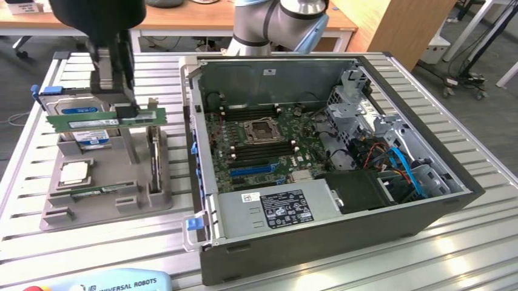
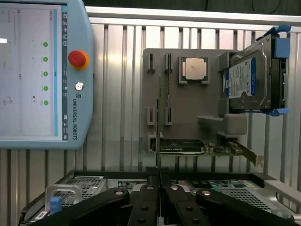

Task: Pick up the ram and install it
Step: 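Pick up the ram and move it above insertion slot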

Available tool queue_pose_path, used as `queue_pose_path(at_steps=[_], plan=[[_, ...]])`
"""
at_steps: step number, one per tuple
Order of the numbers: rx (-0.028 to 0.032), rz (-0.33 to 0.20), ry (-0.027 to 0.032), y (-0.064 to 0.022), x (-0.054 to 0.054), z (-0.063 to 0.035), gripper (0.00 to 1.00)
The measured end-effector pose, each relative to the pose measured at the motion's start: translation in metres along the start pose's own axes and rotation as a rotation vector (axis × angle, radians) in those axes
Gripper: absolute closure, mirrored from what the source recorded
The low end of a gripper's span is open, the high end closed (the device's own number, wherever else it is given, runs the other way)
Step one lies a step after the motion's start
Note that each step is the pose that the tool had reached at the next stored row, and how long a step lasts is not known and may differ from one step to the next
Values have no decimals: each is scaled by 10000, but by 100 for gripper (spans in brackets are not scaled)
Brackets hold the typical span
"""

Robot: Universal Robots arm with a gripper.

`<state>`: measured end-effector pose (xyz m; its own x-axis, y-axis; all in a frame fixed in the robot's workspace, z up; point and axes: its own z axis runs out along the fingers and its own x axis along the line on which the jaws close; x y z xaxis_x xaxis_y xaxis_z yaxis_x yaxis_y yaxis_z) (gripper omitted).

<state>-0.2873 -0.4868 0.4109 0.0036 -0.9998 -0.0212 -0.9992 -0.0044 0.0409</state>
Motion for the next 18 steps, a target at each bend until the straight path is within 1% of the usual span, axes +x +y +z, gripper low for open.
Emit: queue_pose_path(at_steps=[5, 18], plan=[[1, -1, 0, -167, 0, -6, 89], [0, -5, -1, -634, 2, -26, 89]])
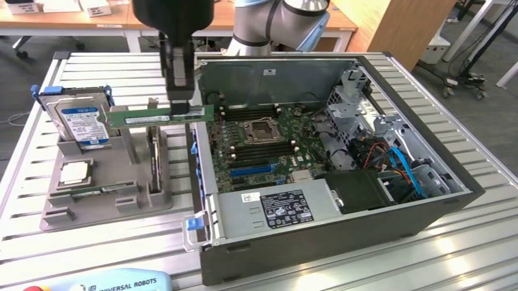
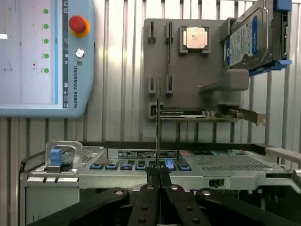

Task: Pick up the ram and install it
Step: 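Pick up the ram and move it above insertion slot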

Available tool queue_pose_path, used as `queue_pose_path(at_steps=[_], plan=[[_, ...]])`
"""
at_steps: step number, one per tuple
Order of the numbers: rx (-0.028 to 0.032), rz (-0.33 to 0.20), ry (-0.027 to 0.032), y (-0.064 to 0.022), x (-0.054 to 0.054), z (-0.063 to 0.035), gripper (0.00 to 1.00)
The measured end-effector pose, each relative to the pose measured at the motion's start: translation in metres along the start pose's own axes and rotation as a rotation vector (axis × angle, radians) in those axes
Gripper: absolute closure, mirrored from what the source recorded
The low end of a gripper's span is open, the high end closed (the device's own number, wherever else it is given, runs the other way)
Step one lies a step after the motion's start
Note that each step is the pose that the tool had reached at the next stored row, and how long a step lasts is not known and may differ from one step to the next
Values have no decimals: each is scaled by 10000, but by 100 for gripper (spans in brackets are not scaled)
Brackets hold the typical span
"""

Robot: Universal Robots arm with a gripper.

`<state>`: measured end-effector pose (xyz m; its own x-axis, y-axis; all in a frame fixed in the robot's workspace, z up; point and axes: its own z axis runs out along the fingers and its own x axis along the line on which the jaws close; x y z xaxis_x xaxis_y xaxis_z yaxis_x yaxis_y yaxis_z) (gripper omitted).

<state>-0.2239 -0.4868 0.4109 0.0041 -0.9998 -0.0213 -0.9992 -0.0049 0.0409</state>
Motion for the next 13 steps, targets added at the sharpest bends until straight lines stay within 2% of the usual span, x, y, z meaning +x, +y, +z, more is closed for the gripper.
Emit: queue_pose_path(at_steps=[13], plan=[[-1, -1, 2, -438, 2, -19, 89]])
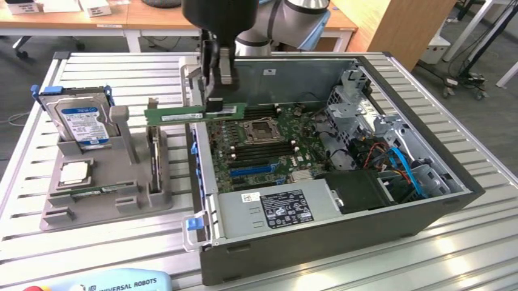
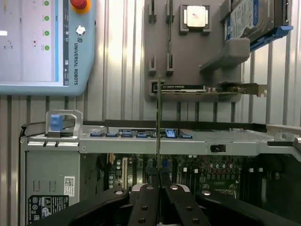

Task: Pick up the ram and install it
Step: 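Pick up the ram and move it above insertion slot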

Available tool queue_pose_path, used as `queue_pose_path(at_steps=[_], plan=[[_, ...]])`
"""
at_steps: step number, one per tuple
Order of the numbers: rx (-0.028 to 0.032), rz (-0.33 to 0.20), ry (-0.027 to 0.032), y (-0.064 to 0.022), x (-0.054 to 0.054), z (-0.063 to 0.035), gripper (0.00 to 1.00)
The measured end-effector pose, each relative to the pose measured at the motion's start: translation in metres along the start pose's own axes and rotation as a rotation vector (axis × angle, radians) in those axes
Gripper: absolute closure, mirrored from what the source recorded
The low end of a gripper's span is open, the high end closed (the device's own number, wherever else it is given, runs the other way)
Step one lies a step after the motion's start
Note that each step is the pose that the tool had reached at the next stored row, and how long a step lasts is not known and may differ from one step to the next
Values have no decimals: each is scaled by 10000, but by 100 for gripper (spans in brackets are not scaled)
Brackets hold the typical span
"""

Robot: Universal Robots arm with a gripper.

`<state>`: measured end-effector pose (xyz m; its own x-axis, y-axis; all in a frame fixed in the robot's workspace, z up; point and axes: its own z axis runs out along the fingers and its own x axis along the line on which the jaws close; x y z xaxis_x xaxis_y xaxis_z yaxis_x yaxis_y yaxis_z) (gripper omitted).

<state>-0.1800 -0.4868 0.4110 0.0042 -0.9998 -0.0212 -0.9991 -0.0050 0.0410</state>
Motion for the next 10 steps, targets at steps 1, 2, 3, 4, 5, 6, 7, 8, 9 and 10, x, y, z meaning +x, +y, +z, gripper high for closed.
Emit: queue_pose_path(at_steps=[1, 2, 3, 4, 5, 6, 7, 8, 9, 10], plan=[[1, 1, -1, -32, 0, -1, 89], [1, 1, 0, -65, 0, -2, 89], [1, 0, 0, -97, 0, -4, 89], [0, 0, 0, -129, 1, -5, 89], [1, -1, 0, -160, 1, -6, 89], [1, 0, -1, -189, 1, -7, 89], [2, 0, -2, -220, 1, -8, 89], [1, 1, -1, -250, 1, -10, 89], [1, 0, -1, -282, 1, -11, 89], [1, -1, -1, -316, 1, -12, 89]])
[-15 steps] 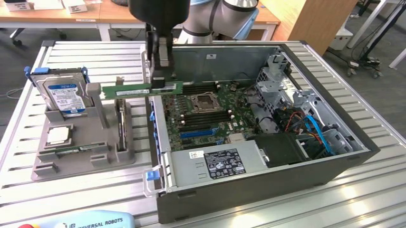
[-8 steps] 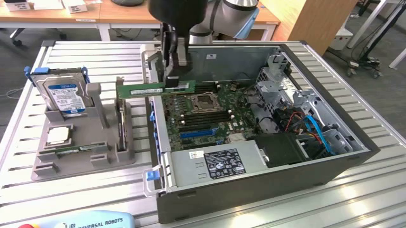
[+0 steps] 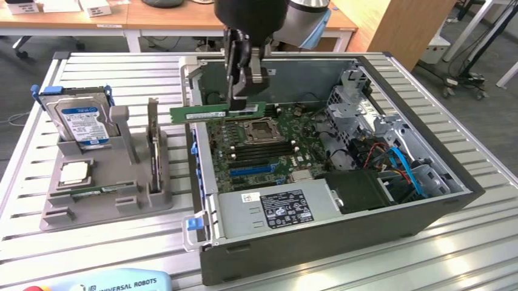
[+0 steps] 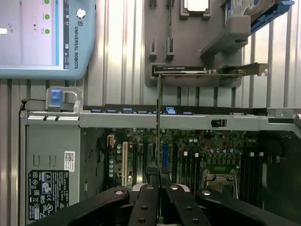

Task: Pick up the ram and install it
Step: 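Pick up the ram and move it above insertion slot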

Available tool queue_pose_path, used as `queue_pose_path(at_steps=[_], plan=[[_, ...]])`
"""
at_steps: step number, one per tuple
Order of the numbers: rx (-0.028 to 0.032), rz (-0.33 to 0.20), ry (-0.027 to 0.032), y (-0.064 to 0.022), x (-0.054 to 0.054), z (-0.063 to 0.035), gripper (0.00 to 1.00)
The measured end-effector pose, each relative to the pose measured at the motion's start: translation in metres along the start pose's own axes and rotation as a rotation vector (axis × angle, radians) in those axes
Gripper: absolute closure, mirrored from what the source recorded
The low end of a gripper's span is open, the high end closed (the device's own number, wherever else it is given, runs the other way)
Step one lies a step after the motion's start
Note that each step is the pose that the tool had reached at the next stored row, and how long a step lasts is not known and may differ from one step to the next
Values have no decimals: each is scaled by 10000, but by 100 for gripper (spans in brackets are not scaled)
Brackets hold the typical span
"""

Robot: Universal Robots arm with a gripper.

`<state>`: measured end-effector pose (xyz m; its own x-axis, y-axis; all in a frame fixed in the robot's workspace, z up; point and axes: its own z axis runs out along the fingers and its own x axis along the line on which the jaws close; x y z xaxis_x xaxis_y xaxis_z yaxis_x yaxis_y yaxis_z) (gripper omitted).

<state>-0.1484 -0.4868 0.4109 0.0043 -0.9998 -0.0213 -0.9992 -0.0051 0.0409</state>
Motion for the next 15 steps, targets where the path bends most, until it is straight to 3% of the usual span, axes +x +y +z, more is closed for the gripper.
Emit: queue_pose_path(at_steps=[15], plan=[[0, -1, 0, -520, 2, -21, 89]])
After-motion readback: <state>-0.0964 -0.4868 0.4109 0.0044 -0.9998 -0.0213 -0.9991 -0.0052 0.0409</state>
